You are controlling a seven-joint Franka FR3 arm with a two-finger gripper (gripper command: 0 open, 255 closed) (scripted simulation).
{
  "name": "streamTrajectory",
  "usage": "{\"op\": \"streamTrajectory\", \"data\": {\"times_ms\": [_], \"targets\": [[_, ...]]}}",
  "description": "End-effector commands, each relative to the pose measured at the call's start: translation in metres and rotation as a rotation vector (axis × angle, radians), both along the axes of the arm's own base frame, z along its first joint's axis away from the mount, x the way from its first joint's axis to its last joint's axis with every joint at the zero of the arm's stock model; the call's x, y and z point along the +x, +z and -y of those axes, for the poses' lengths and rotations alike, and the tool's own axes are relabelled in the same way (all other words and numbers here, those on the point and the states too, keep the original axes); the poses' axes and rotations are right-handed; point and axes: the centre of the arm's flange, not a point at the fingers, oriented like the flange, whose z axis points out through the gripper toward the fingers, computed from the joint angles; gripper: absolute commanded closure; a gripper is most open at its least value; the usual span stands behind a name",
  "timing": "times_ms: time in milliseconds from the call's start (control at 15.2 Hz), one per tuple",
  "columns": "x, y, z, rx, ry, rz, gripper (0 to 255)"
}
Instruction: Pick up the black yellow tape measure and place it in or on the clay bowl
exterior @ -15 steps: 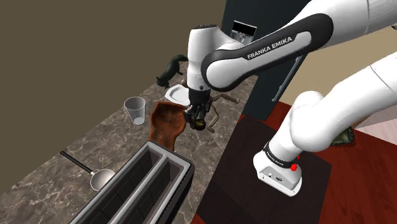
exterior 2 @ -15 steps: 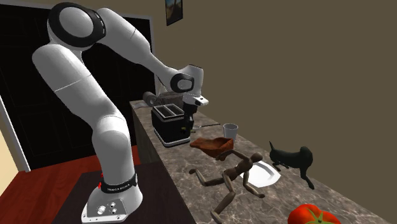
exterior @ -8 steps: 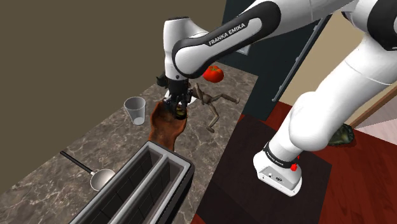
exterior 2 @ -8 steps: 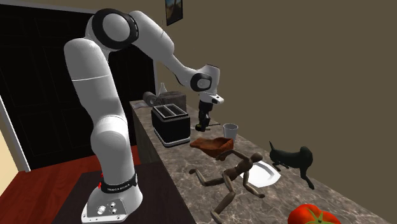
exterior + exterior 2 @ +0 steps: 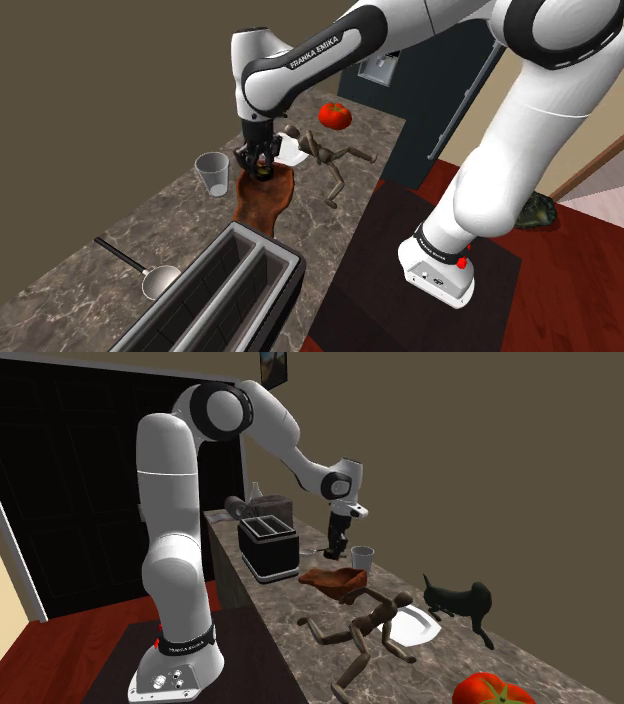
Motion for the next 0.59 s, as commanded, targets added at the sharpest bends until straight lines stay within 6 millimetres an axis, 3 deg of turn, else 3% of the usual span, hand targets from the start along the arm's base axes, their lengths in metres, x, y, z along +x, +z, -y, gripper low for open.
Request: {"op": "streamTrajectory", "data": {"times_ms": [0,528], "targets": [[0.002,-0.011,0.0,0.0,0.0,0.0,255],[0.002,-0.052,0.0,0.0,0.0,0.0,255]]}}
